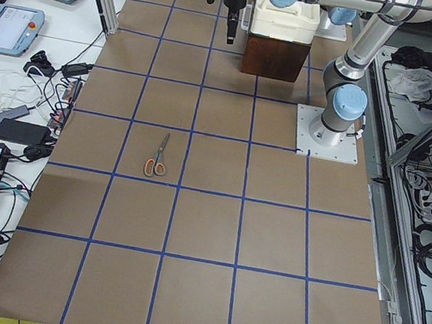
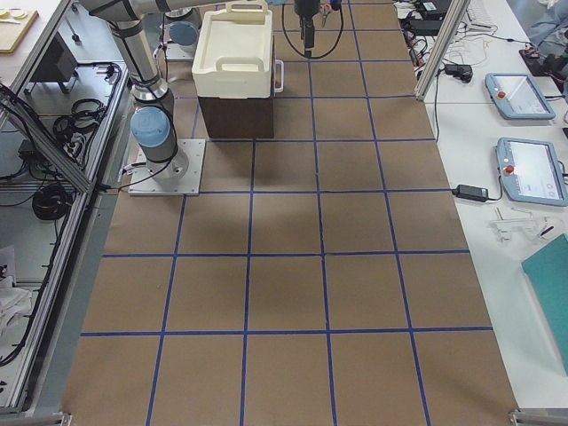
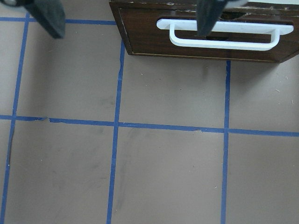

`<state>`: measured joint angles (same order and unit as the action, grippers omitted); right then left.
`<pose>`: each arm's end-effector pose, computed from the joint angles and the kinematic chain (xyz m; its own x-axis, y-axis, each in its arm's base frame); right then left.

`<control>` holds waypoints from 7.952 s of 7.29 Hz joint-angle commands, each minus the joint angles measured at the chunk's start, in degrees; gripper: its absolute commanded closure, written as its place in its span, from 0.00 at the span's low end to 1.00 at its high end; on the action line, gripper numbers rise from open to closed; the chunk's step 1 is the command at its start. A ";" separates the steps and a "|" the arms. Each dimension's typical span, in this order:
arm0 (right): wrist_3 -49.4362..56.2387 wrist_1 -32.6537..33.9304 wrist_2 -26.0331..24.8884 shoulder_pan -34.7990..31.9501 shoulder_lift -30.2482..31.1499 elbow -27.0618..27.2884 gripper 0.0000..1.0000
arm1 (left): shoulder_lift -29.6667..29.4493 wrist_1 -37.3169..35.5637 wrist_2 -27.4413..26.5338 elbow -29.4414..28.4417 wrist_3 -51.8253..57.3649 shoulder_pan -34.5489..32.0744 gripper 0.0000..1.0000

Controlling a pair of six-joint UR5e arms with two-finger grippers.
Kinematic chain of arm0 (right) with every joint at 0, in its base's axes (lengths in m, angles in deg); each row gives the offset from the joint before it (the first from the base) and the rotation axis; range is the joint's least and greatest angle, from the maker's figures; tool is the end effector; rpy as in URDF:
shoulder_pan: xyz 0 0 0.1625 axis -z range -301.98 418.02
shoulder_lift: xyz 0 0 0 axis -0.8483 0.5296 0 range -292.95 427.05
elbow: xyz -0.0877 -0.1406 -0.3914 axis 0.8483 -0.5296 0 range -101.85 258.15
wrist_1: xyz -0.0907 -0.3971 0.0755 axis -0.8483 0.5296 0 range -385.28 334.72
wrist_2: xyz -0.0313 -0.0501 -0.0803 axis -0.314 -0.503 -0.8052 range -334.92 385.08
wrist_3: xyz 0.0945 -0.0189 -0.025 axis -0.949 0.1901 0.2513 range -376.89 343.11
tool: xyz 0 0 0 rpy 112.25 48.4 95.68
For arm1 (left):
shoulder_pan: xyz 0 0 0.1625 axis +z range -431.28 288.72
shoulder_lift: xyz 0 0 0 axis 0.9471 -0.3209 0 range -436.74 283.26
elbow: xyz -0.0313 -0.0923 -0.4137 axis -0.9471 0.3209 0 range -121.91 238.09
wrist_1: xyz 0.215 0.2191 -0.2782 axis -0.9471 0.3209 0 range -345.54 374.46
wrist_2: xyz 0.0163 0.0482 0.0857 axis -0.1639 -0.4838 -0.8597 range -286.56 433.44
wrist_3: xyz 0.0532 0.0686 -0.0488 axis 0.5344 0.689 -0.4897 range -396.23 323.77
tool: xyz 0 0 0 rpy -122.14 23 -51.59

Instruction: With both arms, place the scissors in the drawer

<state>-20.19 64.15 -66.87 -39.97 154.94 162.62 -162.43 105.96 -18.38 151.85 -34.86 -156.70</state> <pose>0.1999 -0.4886 0.5161 -0.9963 -0.0801 0.0311 -0.0816 0.9953 -0.0515 -0.0931 -0.4671 0.4889 -0.9980 -0.0554 -0.0313 -0.0559 0.9983 0.0176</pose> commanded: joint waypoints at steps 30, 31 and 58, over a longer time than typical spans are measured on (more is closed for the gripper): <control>80.11 -1.01 6.96 -8.52 -19.69 3.33 0.00 | -42.01 -39.74 2.53 -4.81 117.28 26.79 0.03; 80.11 -1.09 6.96 -8.52 -19.69 3.33 0.00 | -42.27 -39.74 2.53 -4.81 117.45 26.79 0.03; 83.01 11.65 7.23 -5.72 -27.50 -3.52 0.00 | -22.41 -12.14 1.47 -5.26 93.21 6.85 1.00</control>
<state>62.46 75.72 -59.64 -46.30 128.09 159.83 -185.05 93.57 -16.90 146.37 60.49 -148.40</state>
